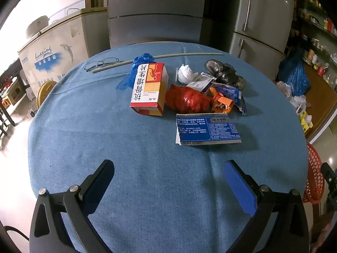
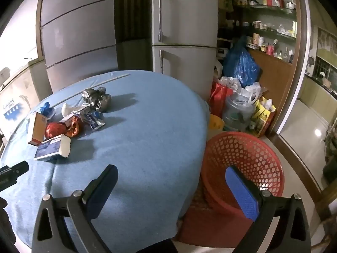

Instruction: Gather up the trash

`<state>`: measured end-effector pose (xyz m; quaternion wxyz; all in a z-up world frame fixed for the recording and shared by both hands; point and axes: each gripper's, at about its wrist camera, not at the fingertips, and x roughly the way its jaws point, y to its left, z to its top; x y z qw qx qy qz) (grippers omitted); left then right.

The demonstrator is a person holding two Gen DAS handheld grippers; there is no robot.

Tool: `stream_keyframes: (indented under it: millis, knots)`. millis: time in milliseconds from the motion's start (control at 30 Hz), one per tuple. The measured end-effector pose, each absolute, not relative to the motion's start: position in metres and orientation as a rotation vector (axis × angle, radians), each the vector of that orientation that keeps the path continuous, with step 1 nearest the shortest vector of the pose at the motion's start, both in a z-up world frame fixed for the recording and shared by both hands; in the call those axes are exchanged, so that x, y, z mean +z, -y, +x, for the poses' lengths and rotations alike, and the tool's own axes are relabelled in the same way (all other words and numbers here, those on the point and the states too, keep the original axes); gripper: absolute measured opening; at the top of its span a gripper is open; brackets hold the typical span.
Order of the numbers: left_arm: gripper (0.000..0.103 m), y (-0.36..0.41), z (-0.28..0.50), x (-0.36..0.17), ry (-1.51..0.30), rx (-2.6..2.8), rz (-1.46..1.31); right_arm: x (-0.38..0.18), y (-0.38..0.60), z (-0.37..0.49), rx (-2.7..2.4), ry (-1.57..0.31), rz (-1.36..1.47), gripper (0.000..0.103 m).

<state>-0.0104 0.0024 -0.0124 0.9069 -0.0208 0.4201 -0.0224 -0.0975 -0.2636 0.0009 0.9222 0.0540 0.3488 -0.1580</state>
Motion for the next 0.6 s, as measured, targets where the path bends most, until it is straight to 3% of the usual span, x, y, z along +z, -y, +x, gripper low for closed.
stream_keyframes:
  millis: [600]
  knots:
    - [0.103, -0.0034, -0.0134, -0.0093, -0.86, -0.056, -0.052, 0.0051, 0.2631, -0.1013, -0.33, -0.71, 0.102, 0.103]
